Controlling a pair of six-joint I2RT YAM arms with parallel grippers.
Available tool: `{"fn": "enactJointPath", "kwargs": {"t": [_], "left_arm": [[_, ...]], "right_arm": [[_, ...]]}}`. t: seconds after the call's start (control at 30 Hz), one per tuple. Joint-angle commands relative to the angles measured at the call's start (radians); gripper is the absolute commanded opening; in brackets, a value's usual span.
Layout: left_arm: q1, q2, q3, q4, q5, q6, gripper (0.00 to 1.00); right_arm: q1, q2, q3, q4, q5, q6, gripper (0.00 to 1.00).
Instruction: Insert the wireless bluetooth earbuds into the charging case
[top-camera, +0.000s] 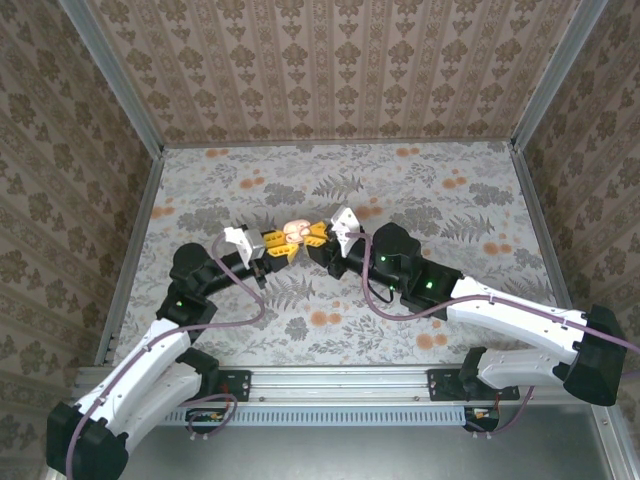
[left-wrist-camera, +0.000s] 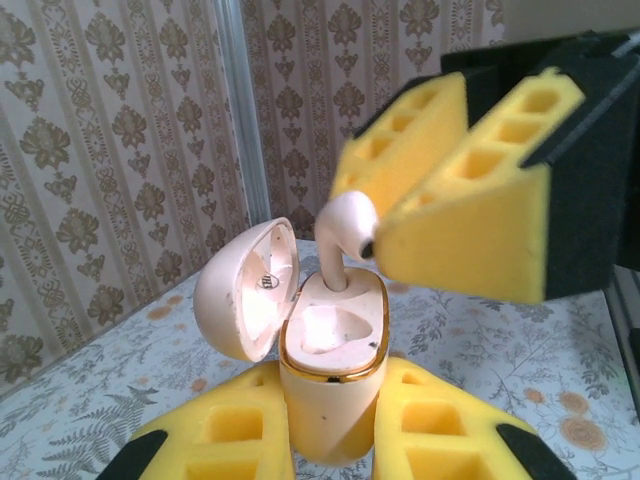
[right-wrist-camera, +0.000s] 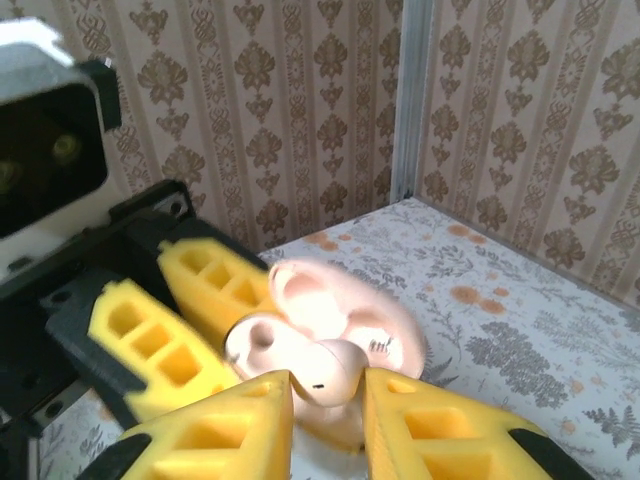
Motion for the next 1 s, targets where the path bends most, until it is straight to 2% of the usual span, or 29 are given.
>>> {"fn": "enactJointPath", "kwargs": {"t": [0.0, 0.47, 0.97], "left_arm": [[-0.006, -0.012, 0.058, 0.087, -0.011, -0.005, 0.00], [-0.009, -0.009, 0.056, 0.084, -0.007, -0.007, 0.00], [-0.016, -0.012, 0.044, 0.074, 0.006, -0.008, 0.00]], "right_arm": [[0.005, 0.006, -0.025, -0.058, -0.007, 0.021, 0.24], [0.003, 0.032, 0.034, -0.121, 0.036, 0.058, 0.28], [-0.017, 0.054, 0.100, -0.196, -0.010, 0.123, 0.27]]}}
